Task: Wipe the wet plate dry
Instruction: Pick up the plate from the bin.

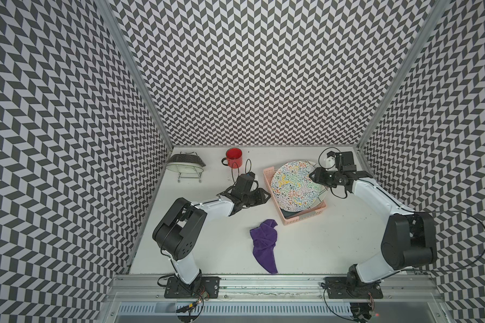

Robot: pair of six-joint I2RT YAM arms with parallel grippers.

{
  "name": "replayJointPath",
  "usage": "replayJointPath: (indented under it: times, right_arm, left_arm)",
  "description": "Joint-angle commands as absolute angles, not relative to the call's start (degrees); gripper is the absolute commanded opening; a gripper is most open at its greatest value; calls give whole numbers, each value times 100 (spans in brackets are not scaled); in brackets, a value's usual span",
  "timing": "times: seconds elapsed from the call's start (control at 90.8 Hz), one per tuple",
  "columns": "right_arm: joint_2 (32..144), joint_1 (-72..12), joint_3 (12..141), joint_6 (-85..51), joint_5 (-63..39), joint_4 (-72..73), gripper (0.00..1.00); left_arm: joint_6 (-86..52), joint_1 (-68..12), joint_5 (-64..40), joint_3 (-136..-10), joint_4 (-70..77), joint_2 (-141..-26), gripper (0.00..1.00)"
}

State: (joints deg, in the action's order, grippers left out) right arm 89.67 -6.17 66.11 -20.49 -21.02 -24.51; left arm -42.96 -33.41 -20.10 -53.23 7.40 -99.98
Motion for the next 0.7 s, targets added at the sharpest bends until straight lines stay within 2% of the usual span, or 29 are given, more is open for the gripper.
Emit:
replayJointPath:
  times: [0.0, 0.11, 0.242, 0.286, 0.364, 0.419, 0.606, 0.694]
  right_arm:
    - [8679, -670, 6478, -2037, -3223, -1679, 44]
    - [8538, -700, 5906, -2557, -3800, -1009, 44]
    - [8678, -707, 5547, -2841, -3844, -653, 44]
    - [8731, -711, 5534, -2886, -3830, -589, 37]
    - [8795, -712, 5676, -2845, -3748, -696, 19]
    - [8794, -702, 5826, -2741, -3639, -834, 10]
    - [8214, -677, 6122, -2684, -3056, -1010, 4]
    - [7734, -675, 6115, -2820, -2766, -840, 2]
  left_arm:
    - [-4228, -3405, -2148, -5513, 876, -10110, 33]
    - [-4228, -3434, -2153, -5550, 917, -10168, 33]
    - [-4232, -3445, -2085, -5561, 928, -10126, 33]
    - [-4221, -3445, -2044, -5533, 904, -10077, 33]
    - [-4111, -3446, -1927, -5498, 757, -9948, 33]
    - [-3955, -3445, -1766, -5469, 562, -9784, 33]
    - [-3528, -3456, -1172, -5097, -191, -8791, 36]
    - [-3202, -3732, -623, -4999, -630, -8176, 38]
